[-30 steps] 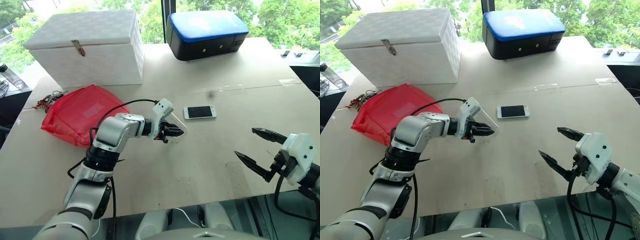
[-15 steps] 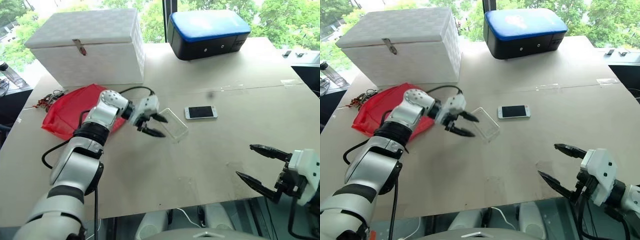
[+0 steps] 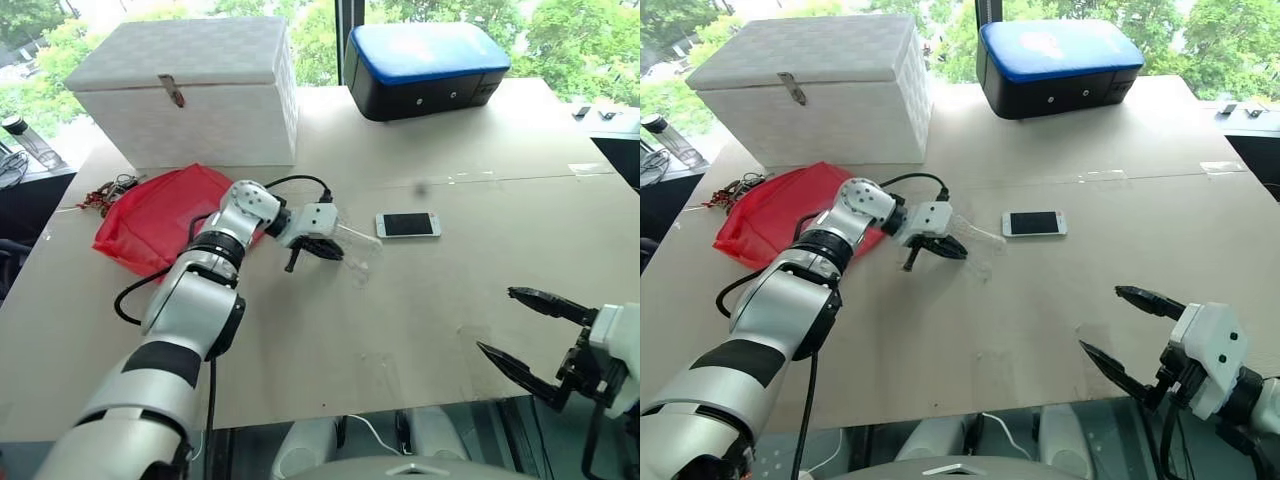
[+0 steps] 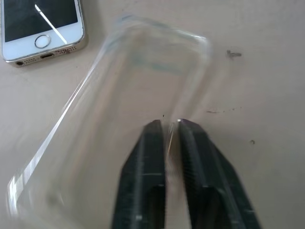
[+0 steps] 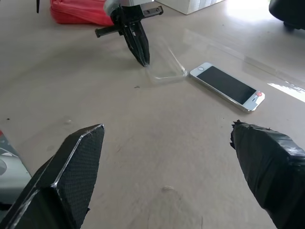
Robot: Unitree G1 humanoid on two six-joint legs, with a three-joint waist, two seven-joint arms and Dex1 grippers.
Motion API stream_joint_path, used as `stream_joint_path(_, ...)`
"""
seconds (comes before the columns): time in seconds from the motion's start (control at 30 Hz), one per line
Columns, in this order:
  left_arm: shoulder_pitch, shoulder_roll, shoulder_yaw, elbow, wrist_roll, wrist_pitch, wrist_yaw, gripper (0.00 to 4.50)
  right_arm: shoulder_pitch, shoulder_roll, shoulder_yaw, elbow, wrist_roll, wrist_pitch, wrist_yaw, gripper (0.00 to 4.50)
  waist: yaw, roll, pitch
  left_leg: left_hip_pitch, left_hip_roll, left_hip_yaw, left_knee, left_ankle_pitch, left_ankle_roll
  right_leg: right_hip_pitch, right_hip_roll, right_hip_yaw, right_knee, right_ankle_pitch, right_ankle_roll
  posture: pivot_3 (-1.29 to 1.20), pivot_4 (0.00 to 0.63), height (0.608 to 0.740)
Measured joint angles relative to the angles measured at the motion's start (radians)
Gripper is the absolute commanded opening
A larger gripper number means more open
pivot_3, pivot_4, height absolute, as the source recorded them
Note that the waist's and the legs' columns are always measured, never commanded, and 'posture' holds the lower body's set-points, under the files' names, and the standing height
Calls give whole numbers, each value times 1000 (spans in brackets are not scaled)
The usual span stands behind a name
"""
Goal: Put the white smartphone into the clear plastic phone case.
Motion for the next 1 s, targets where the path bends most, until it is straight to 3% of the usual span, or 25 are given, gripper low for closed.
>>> stream_joint_path(0.2,75,0,67,-164,-49,299,-44,37,-53,-7,43,0,-17,44,-63,4500,-3,0,0,0,0,0,0,0,0,0,0,0,1,0,0,0,150,740)
stream_joint_path(0.37,353,52,75,-865,-165,1002,-12,37,-129,3,109,2,-56,89,-155,4500,-31,1,0,-5,1,-1,-1,0,0,-6,-4,2,1,0,0,0,150,740)
stream_joint_path(0.4,380,54,74,-952,-176,1074,12,37,-146,-4,126,3,-66,104,-168,4500,-31,1,0,-6,1,-1,-1,0,0,-7,-4,3,2,0,0,0,150,740)
stream_joint_path(0.5,430,50,73,-1159,-191,1248,114,37,-221,-54,177,33,-103,163,-199,4500,-25,1,0,-5,1,1,1,0,0,-7,-4,5,5,0,0,0,150,740)
stream_joint_path(0.63,469,8,61,-1240,-197,1345,255,37,-363,-93,237,85,-77,282,-218,4500,-19,1,0,-4,1,2,1,0,-1,-6,-4,7,6,0,0,0,150,740)
stream_joint_path(0.7,471,-27,61,-1242,-214,1383,301,843,-451,-102,268,124,-68,323,-222,4500,-19,1,0,-3,0,3,1,0,-1,-6,-4,6,6,0,0,0,150,740)
stream_joint_path(0.93,514,-61,150,-1355,-332,1466,414,4445,-750,-156,427,333,-95,417,-180,4500,-27,1,0,-4,1,4,-2,0,-1,-10,-4,8,6,0,0,0,150,740)
stream_joint_path(1.0,560,-31,203,-1419,-383,1461,419,4483,-836,-157,490,393,-118,417,-154,4500,-31,1,1,-4,1,5,-2,0,-1,-10,-4,8,6,0,0,0,150,740)
